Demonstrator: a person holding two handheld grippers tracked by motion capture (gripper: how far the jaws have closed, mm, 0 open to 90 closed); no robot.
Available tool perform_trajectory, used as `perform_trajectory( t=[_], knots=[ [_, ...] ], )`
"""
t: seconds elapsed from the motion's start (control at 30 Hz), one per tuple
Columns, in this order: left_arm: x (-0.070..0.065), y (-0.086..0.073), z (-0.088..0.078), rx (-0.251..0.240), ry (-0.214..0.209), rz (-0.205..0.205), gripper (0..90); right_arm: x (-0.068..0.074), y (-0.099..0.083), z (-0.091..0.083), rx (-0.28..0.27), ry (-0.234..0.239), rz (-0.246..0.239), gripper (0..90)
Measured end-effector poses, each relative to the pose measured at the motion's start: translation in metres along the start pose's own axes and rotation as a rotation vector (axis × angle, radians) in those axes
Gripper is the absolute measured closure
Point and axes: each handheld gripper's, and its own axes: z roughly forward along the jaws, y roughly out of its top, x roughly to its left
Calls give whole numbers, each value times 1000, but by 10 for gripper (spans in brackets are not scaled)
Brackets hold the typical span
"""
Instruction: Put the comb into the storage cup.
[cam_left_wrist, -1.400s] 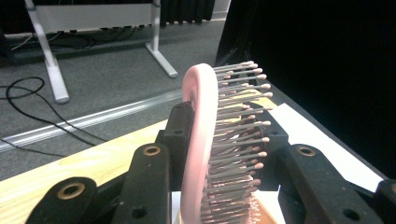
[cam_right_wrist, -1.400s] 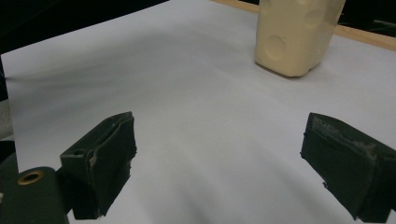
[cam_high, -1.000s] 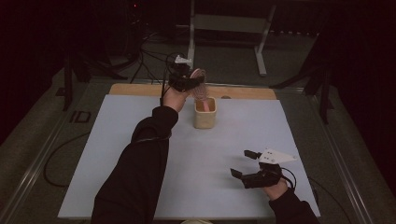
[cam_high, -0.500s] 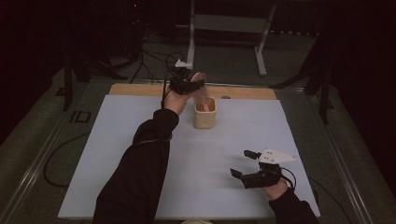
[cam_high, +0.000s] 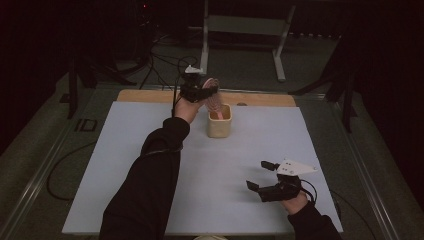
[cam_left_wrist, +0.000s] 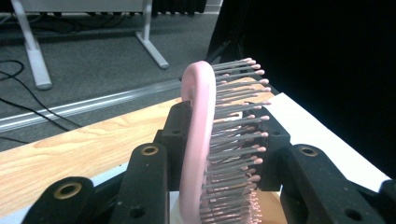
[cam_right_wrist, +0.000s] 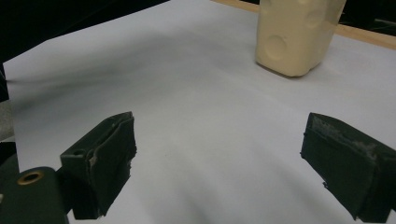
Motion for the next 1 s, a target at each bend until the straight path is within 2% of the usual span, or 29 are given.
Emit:
perform_trajectory(
  t=[0.13, 0.27, 0.43, 0.5, 0.63, 0.9, 1.0],
  knots=[
    [5, -1, 0, 2, 7, -14, 637, 0, 0, 0, 1, -1, 2, 98],
    [5, 0, 0, 6, 12, -8, 634, 0, 0, 0, 1, -2, 2, 98],
    [8, -1, -1, 13, 32, -13, 584, 0, 0, 0, 1, -2, 2, 98],
    [10, 0, -1, 14, 29, -26, 545, 0, 0, 0, 1, -2, 4, 98],
    [7, 1, -1, 39, 56, -1, 397, -1, 0, 0, 2, -1, 4, 98],
    [5, 2, -2, 63, 84, 7, 219, -1, 0, 0, 0, -4, 4, 98],
    [4, 3, -2, 72, 82, 11, 188, -1, 0, 0, 1, -4, 3, 98]
  ],
)
